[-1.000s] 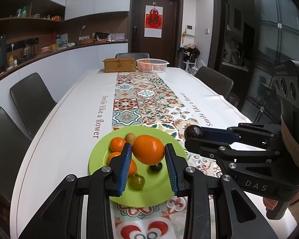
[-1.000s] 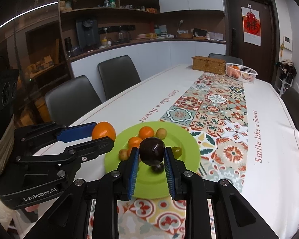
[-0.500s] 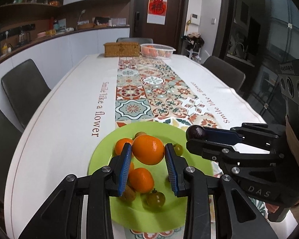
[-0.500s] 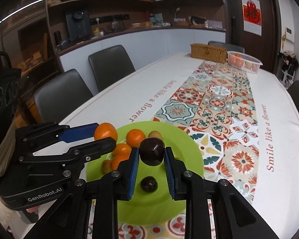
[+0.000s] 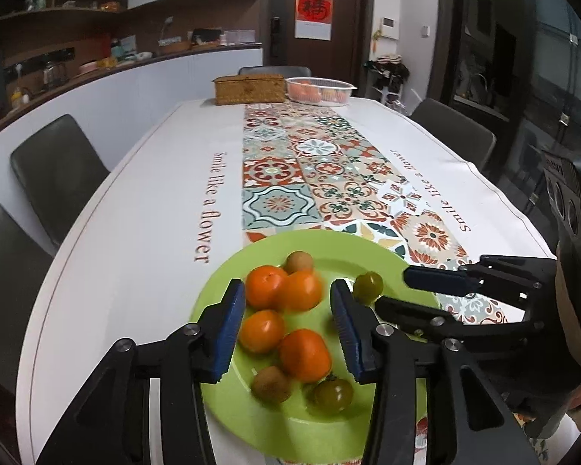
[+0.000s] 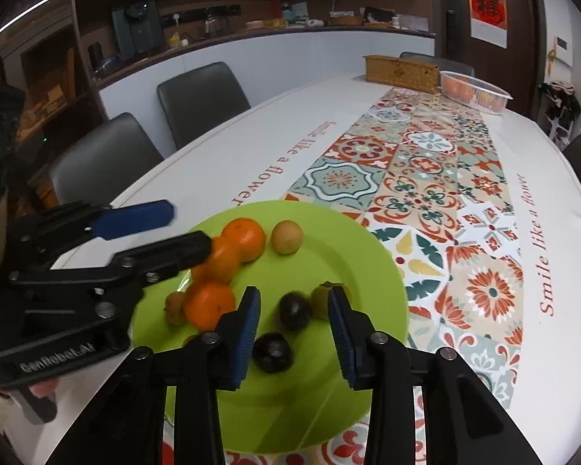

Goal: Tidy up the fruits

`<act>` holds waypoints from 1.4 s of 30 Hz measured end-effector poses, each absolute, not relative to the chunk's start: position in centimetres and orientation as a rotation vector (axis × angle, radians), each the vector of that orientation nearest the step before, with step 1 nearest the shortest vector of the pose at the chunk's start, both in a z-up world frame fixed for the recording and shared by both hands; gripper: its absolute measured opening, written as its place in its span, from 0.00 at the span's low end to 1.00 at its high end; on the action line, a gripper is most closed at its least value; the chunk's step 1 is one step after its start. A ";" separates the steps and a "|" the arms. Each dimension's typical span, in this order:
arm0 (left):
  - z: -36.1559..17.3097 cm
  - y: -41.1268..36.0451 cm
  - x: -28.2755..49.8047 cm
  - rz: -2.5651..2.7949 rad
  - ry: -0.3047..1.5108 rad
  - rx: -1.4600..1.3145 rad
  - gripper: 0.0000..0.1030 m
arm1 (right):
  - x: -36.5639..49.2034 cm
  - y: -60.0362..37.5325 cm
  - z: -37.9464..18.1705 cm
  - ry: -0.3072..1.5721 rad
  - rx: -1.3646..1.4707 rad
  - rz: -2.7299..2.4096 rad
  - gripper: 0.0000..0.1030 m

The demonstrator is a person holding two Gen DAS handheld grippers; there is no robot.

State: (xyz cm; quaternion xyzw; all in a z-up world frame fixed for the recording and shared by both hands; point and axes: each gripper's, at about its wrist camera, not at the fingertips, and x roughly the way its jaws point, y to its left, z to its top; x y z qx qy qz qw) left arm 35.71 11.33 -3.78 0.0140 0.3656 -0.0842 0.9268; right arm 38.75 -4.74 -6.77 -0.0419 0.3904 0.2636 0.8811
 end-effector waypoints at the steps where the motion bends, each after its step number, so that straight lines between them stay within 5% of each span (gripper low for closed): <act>1: -3.6 11.4 35.2 -0.151 0.748 0.032 0.43 | 38.6 -4.9 -6.7 0.814 -0.084 0.545 0.36; 11: -1.6 10.6 29.9 -0.084 0.683 0.041 0.47 | 34.9 -7.0 -3.8 0.735 -0.067 0.484 0.43; 17: 1.2 9.5 25.9 -0.062 0.624 0.045 0.67 | 30.7 -9.1 -1.0 0.659 -0.042 0.446 0.59; 25: 3.3 7.6 20.5 -0.025 0.541 0.114 0.80 | 24.9 -12.2 1.3 0.600 -0.014 0.345 0.77; 42: 4.3 5.3 11.5 -0.045 0.512 0.061 0.94 | 15.1 -15.7 2.5 0.573 -0.011 0.269 0.80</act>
